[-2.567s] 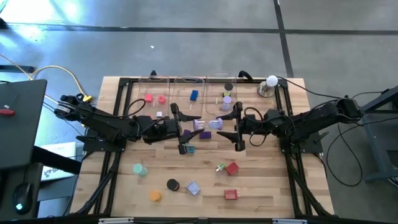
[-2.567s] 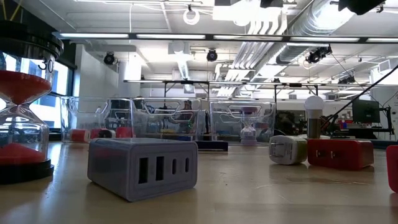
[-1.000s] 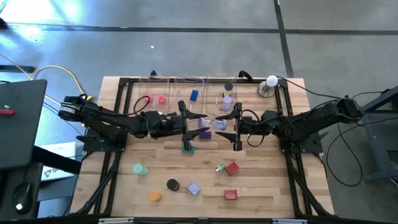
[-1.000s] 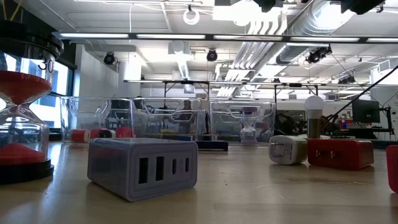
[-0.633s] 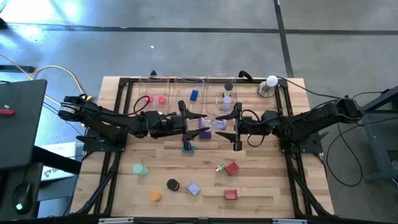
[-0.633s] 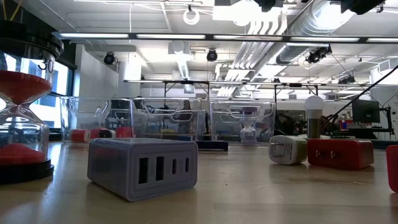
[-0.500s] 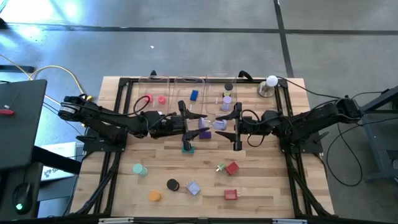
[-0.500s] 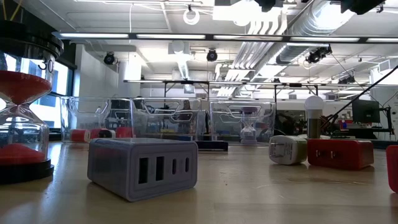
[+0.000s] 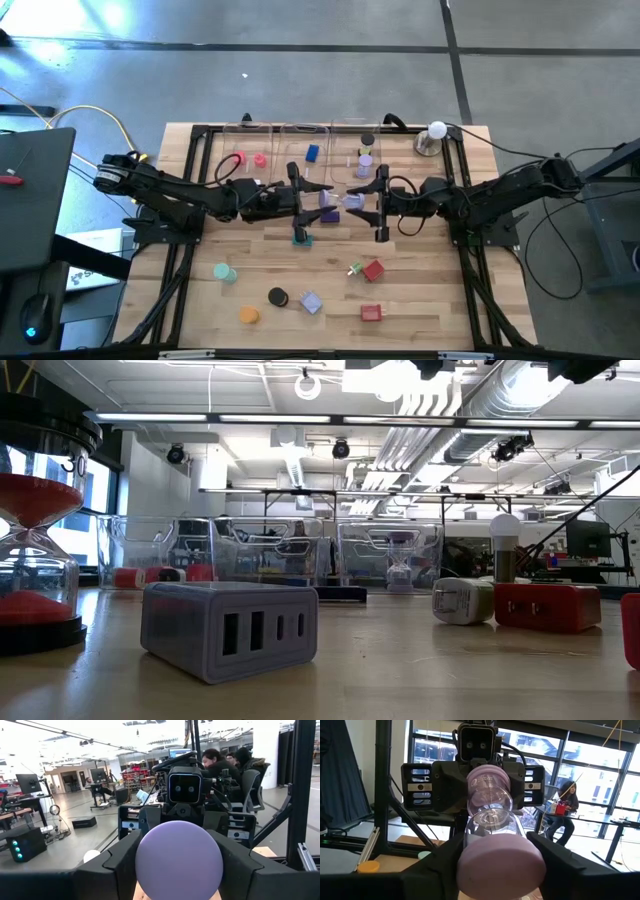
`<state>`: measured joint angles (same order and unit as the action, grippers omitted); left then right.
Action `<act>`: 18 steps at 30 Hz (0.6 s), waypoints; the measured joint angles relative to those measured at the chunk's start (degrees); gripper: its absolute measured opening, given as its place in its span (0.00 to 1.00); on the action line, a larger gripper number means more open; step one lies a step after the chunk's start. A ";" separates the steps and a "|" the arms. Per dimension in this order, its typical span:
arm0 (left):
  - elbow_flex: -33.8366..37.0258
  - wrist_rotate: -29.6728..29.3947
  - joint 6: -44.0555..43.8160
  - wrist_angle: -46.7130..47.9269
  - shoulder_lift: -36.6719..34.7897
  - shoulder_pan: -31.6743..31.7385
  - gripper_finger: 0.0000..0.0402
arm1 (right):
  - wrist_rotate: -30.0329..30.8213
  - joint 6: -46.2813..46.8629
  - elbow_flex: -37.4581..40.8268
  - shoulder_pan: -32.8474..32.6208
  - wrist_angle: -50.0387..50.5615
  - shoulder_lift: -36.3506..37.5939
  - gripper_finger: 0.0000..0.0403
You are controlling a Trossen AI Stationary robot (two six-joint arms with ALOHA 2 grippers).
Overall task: Pick & Place Office items
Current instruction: Put the purple hourglass into the right transparent bin
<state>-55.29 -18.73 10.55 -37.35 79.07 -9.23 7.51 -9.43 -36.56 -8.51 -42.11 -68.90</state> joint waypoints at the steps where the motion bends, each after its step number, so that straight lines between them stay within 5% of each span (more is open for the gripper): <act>1: 0.00 0.09 0.23 0.02 0.00 0.00 0.51 | -0.08 0.00 0.00 0.00 0.02 0.00 0.50; 14: 0.00 0.08 1.61 -0.17 0.26 -0.36 0.61 | -0.48 0.45 0.00 -0.07 1.60 -0.02 0.45; 18: 0.00 -4.43 3.04 -0.41 0.28 -1.41 0.64 | -0.33 3.01 0.00 -0.04 3.54 -0.02 0.45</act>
<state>-55.29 -23.16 13.59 -37.76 79.35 -10.65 7.17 -6.43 -36.56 -8.56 -38.56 -68.93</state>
